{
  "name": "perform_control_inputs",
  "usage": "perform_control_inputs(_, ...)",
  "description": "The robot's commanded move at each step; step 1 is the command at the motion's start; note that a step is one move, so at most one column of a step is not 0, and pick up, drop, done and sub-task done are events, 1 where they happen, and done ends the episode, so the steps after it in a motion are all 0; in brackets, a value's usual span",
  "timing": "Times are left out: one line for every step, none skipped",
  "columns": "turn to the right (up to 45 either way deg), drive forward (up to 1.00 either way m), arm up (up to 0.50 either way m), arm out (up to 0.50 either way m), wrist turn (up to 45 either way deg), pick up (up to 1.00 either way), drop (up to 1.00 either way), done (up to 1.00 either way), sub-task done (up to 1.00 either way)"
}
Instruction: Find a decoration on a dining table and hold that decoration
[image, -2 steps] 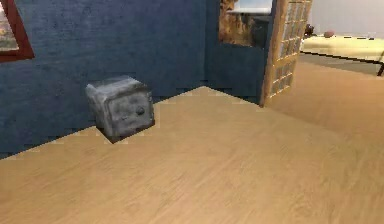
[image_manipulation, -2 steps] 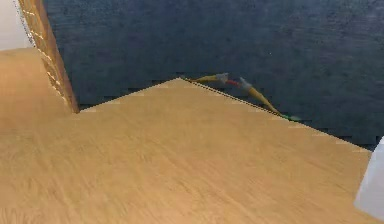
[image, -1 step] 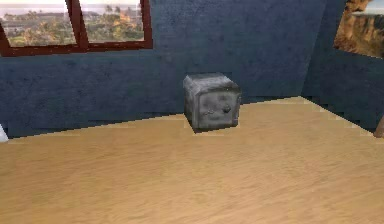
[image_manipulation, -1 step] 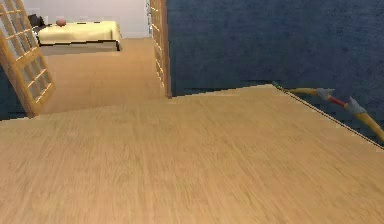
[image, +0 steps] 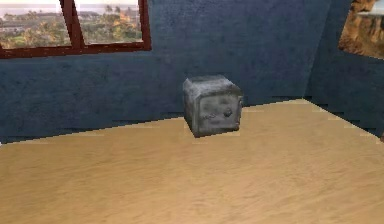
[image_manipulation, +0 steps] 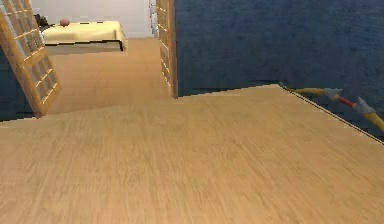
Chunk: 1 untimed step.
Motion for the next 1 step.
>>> perform_control_inputs(-45.0,0.00,0.00,0.00,0.0,0.00,0.00,0.00,0.00)
